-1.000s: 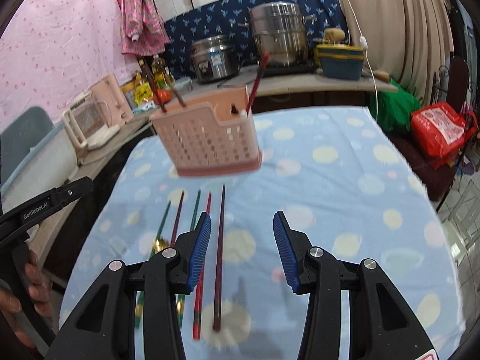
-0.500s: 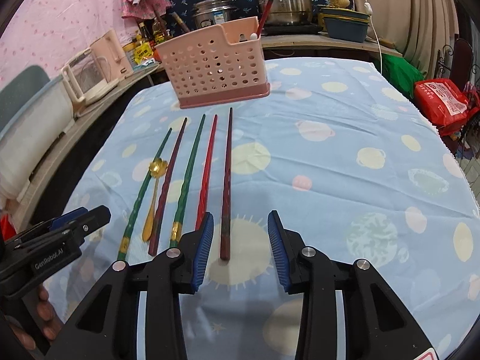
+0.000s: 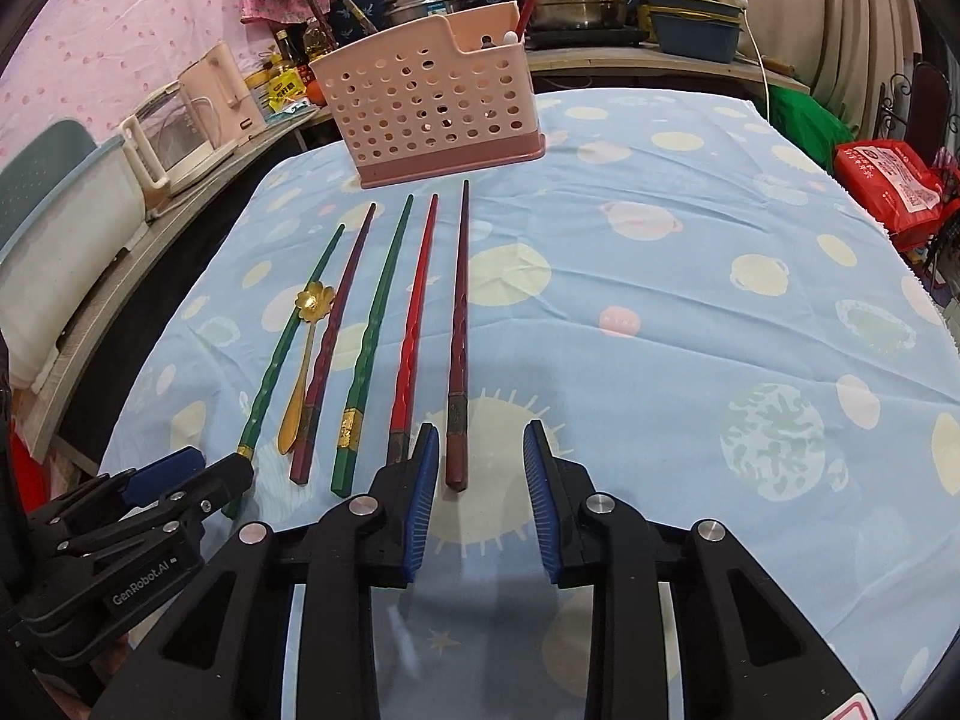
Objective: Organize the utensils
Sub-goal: 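Move both tools back down to the remaining utensils, then grasp a green chopstick with the left tool while the right tool grasps a dark red chopstick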
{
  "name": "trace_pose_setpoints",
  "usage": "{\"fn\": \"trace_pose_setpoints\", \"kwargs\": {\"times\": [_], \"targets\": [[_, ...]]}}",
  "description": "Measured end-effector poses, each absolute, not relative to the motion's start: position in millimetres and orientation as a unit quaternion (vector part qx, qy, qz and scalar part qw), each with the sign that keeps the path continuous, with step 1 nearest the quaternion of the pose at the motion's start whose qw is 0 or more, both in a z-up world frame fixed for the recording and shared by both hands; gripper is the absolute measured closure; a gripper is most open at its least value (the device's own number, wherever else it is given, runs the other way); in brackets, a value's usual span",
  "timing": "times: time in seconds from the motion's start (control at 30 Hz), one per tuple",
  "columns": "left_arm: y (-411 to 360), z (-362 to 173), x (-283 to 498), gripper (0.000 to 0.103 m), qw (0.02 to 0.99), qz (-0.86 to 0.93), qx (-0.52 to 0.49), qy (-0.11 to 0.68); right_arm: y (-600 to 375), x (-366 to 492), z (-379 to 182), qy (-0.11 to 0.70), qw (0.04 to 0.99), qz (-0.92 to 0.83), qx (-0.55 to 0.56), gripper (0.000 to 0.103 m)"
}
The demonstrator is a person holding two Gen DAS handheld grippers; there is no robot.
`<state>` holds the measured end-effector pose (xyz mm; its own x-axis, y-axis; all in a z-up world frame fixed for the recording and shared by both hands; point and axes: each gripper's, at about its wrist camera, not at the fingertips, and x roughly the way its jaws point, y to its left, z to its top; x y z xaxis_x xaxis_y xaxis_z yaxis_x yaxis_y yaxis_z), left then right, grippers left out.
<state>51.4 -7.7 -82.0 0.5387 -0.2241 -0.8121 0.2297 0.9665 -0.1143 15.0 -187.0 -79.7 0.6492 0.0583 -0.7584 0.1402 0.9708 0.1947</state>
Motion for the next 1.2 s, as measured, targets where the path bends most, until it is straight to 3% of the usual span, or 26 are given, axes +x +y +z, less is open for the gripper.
{"fn": "trace_pose_setpoints", "kwargs": {"times": [0.43,0.63,0.77,1.2], "targets": [[-6.5,-84.2,52.5,0.071,0.879,-0.126,0.008,0.459,-179.7,26.2,-85.6,0.425,0.898,-0.017,0.109,0.083],[-5.1,-84.1,53.9,0.086,0.878,-0.132,0.000,0.460,-178.0,32.4,-87.2,0.425,0.899,-0.017,0.105,0.086],[-5.8,-83.8,54.2,0.094,0.876,-0.140,-0.003,0.462,-176.5,36.0,-89.2,0.427,0.899,-0.017,0.099,0.095],[-0.3,-73.3,48.1,0.096,0.874,-0.148,-0.020,0.463,-178.5,20.3,-77.8,0.417,0.903,-0.007,0.102,0.096]]}}
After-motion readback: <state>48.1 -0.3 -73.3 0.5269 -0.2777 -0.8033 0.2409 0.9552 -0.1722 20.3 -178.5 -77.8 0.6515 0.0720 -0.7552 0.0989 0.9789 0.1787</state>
